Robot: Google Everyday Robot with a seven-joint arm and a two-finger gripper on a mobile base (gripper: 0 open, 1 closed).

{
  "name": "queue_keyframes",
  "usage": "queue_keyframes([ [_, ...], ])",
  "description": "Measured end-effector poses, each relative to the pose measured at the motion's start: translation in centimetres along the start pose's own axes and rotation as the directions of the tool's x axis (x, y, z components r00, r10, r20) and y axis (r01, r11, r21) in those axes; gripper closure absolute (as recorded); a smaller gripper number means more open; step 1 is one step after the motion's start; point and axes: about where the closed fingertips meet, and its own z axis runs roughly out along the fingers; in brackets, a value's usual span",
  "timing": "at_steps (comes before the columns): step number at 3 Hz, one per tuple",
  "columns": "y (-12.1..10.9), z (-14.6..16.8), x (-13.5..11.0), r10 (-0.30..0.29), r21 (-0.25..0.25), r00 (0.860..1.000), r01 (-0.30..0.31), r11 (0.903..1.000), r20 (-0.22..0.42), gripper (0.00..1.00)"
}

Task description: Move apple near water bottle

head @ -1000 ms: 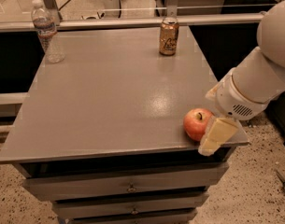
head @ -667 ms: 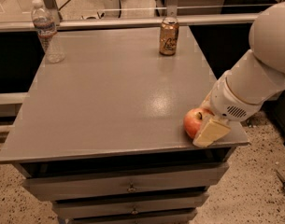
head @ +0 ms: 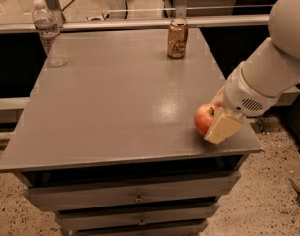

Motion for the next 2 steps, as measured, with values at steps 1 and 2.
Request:
queue_keyframes([
  [1, -4.06, -6.63, -1.55, -0.019, 0.131, 0.998, 0.01, 0.9913, 0.067, 1.0],
  [2, -4.05, -6.64, -1.55, -0.019, 0.131, 0.998, 0.01, 0.9913, 0.067, 1.0],
])
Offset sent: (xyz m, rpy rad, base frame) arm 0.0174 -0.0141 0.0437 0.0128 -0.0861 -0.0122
